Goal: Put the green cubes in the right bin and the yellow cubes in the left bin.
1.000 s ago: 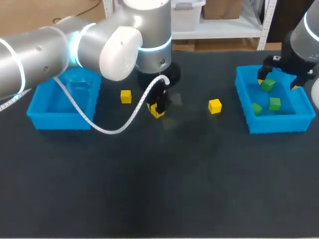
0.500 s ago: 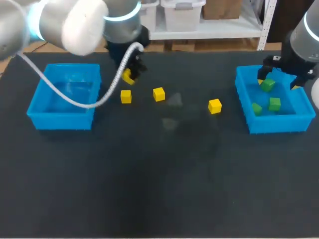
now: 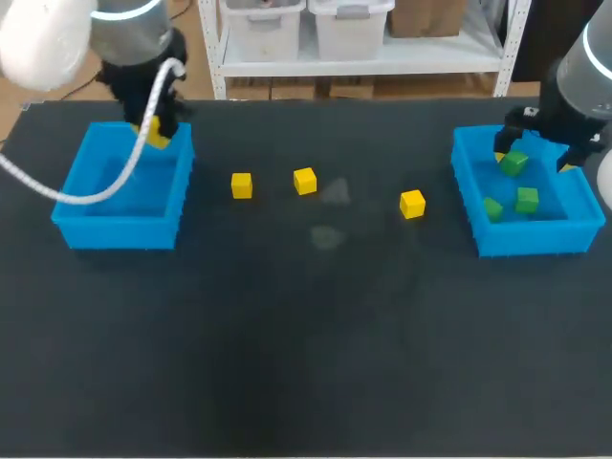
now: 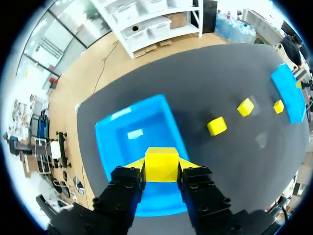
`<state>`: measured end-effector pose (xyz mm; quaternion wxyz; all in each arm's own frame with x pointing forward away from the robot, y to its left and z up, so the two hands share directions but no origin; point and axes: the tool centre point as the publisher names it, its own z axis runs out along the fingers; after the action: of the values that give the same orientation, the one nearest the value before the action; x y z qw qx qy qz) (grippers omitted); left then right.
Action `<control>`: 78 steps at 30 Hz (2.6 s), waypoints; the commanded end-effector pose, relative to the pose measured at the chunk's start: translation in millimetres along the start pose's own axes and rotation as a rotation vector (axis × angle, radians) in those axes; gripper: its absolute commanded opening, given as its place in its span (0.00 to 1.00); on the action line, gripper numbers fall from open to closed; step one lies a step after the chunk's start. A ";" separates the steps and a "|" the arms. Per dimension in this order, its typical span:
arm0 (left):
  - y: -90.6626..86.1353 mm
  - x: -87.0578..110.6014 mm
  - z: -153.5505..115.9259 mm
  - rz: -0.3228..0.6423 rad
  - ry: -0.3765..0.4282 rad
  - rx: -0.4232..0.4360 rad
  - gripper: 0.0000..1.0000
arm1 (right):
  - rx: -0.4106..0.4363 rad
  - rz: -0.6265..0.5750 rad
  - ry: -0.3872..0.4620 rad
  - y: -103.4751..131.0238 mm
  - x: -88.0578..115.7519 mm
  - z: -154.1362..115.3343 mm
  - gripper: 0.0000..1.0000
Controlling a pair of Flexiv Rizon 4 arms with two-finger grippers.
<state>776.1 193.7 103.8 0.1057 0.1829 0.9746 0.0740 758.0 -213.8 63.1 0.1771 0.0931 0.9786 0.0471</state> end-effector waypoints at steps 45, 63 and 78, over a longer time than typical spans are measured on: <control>-138.5 -50.0 22.1 0.000 0.049 0.185 1.00 | 0.002 0.002 -0.008 -0.3 2.2 -0.6 1.00; -127.8 -36.4 66.4 -0.182 0.141 0.125 1.00 | 0.002 0.002 -0.008 -0.3 2.2 -0.6 1.00; -130.3 -39.0 99.6 -0.217 0.169 0.137 1.00 | 0.002 0.002 -0.008 -0.3 2.2 -0.6 1.00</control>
<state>782.1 73.4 -4.7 0.0239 0.0758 0.9968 0.0087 758.0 -213.8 63.1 0.1772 0.0931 0.9786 0.0471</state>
